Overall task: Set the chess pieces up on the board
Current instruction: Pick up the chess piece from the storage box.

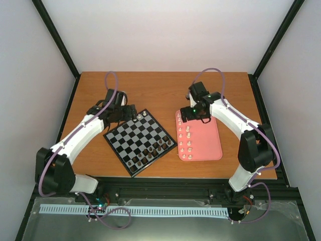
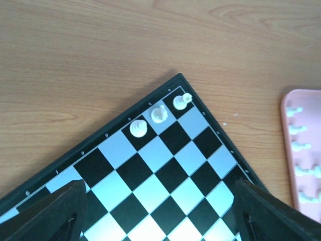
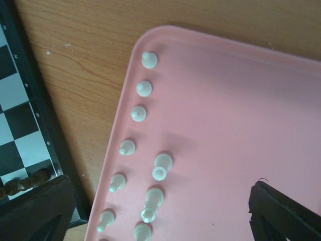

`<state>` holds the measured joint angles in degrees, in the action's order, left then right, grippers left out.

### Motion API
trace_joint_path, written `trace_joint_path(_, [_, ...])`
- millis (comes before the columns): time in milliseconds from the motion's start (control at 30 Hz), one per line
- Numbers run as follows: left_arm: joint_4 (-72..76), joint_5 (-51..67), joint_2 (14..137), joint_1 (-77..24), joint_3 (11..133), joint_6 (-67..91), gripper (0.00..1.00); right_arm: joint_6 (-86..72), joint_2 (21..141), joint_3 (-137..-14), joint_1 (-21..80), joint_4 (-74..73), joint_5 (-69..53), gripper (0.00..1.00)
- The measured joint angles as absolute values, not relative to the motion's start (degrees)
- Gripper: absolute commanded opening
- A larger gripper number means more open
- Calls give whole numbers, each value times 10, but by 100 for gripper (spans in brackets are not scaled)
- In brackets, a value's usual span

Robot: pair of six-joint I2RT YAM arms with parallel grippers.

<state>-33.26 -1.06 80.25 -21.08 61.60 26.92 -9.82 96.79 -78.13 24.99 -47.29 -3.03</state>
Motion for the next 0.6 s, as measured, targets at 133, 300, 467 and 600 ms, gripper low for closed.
trace_joint_path(133, [-366,-4,769,-211,622,258,100,-101,972,-771,248,-486,-26,78])
trace_joint_path(300, [-387,1,768,-211,625,254,100,-102,994,-762,247,-503,-34,65])
trace_joint_path(467, [-397,2,756,-211,625,253,100,-97,1029,-764,247,-512,-50,57])
trace_joint_path(600, [-402,1,752,-211,625,252,100,-93,1056,-767,247,-515,-60,54])
